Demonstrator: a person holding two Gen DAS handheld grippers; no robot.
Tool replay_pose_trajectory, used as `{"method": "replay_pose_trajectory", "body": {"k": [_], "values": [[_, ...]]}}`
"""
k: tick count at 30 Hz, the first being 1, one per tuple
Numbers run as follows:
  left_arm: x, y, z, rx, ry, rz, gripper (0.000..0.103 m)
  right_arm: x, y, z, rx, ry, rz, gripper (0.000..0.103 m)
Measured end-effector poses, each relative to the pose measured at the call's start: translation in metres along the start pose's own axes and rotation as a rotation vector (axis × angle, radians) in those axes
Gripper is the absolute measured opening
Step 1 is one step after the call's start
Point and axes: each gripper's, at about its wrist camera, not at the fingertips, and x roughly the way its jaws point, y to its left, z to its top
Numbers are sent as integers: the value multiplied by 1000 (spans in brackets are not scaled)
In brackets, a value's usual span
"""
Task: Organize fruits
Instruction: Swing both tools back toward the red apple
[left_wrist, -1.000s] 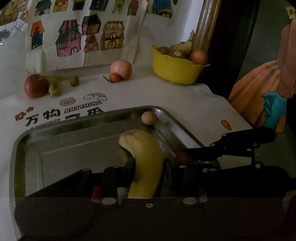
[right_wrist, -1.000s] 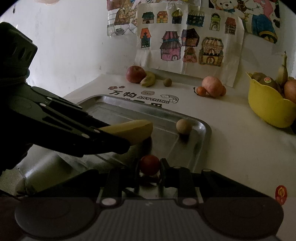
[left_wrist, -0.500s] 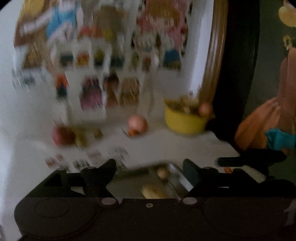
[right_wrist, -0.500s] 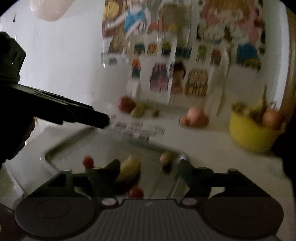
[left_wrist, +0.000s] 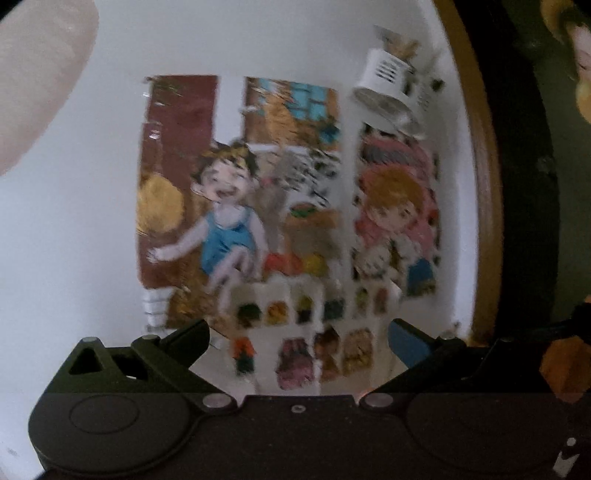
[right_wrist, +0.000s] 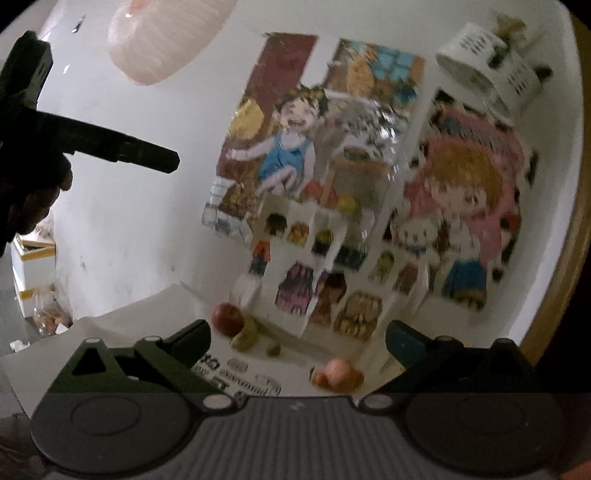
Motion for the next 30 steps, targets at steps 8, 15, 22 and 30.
{"method": "replay_pose_trajectory", "body": {"k": [8,15,22,30], "values": [[19,8,76,-15,35,44,102,10,-22,93,-75,-85,-92,103],[43,6,116,-79,-54,41,102,36,-56,152,37,-184,-169,103],[84,1,75,-72,46,5,102,73,-66,106,111,-138,-119,103],[149,3,7,-24,172,0,102,122,-40,41,-6,-56,-99,103]]}}
